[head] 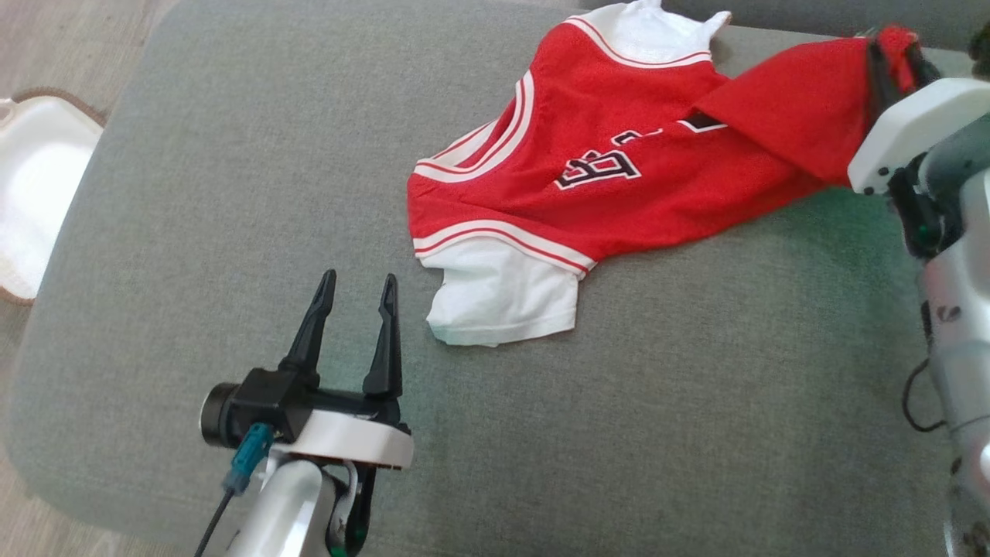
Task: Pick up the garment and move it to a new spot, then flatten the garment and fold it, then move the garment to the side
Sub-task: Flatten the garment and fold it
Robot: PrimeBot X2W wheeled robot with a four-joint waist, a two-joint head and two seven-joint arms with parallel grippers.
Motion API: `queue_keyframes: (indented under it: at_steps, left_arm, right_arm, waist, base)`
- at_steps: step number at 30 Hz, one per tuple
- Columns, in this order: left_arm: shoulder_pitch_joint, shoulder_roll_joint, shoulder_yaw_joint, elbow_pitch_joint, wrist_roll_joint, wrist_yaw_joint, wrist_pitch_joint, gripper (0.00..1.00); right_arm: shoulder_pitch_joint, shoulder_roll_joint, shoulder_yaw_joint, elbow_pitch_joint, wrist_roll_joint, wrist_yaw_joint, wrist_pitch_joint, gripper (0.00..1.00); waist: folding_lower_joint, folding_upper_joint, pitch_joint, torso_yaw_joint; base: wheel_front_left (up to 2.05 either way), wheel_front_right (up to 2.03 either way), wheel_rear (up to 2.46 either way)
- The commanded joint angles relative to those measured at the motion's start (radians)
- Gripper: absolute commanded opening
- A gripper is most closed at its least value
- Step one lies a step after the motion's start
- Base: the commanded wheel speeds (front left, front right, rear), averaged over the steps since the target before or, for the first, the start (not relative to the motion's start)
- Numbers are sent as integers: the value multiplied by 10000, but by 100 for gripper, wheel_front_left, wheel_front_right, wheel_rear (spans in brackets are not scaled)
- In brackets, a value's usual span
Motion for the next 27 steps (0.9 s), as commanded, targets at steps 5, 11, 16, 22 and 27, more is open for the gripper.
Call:
queue_keyframes:
  at_steps: [5,11,16,22,27]
  left_arm:
    - [-340,26,274,-260,-63,151,-95,100]
    - [-319,26,421,-306,19,139,-95,100]
    - [-270,26,506,-363,79,118,-95,100]
    - [-89,26,622,-454,-2,140,-95,100]
    - [90,26,661,-427,30,93,-95,100]
  right_arm:
    - [-948,-81,-365,263,-954,65,-1056,100]
    - [-782,122,-36,74,-1379,65,-2530,100]
    - [-75,363,447,-740,-1083,65,-3501,100]
    - [1792,957,725,-2413,-543,65,-3934,100]
    - [3713,1597,660,-3725,-238,65,-4044,100]
  waist:
    - [-1,0,-49,-84]
    - [-1,0,-256,-554]
    - [-1,0,-512,-1038]
    - [-1,0,-885,-1597]
    - [-1,0,-1196,-1972]
  base:
    - [0,0,0]
    - [0,0,0]
    - [0,0,0]
    - [0,0,0]
    - [0,0,0]
